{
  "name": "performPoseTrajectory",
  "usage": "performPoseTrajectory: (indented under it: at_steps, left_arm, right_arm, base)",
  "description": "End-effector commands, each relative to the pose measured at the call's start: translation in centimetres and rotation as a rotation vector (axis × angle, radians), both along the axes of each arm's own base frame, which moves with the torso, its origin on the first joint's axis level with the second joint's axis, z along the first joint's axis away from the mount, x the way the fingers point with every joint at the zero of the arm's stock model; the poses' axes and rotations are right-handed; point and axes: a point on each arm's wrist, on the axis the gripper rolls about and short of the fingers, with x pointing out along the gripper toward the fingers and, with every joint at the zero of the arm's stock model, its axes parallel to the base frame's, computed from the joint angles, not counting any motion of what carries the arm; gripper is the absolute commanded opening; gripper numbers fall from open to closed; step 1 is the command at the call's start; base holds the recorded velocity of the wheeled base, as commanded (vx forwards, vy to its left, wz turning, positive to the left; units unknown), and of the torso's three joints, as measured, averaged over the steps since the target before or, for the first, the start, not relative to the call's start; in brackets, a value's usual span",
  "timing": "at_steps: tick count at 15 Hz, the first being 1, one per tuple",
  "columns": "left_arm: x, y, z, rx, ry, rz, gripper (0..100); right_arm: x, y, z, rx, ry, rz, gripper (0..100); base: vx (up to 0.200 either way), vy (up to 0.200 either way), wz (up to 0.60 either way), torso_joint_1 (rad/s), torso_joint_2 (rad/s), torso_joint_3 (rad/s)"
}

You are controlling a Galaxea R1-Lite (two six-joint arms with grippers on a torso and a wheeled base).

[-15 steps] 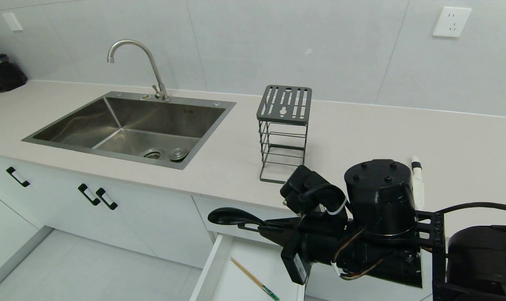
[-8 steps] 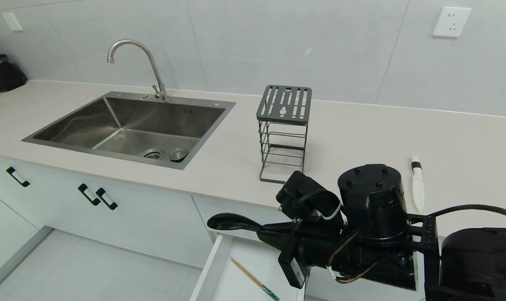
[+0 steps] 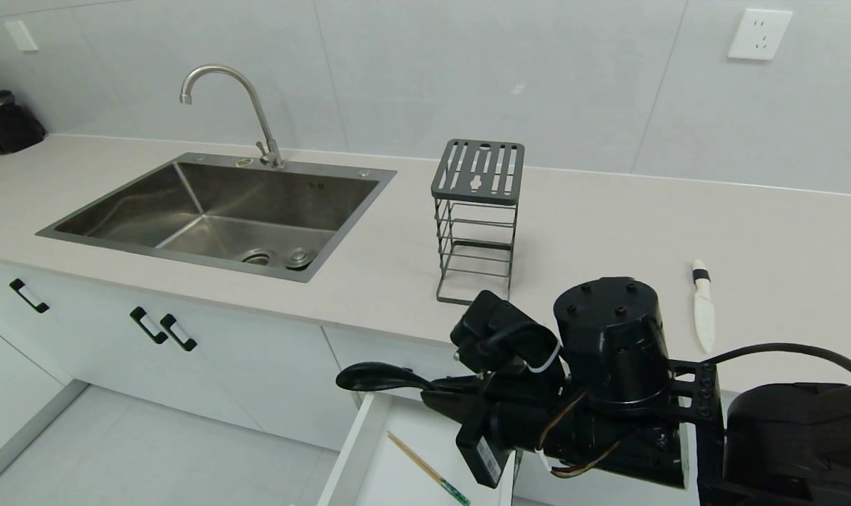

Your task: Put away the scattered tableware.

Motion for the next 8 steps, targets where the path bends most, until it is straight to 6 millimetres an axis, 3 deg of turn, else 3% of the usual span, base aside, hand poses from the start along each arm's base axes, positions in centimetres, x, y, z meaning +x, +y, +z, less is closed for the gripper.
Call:
performPoseTrajectory:
  at_steps: [1,5,8]
  left_arm:
    - [0.00,0.00,0.01,0.000,0.000,0.000,100]
    - [0.00,0.00,0.01,0.000,0.000,0.000,100]
    - [0.01,0.00,-0.03,0.000,0.001,0.000,100]
  right_arm:
    - [-0.02,0.04,-0.18,-0.005,0.004,0.002,0]
    - [-0.08,0.05,-0.23,-0.008,0.006,0.003,0]
    - [-0.05,0.08,-0.54,-0.015,0.011,0.003,0]
  base:
    - [0.000,0.000,0.00,-0.100,0.19,0.095]
    - [0.000,0.000,0.00,-0.181,0.36,0.173]
    - [0.000,0.000,0.00,-0.059,0.13,0.061]
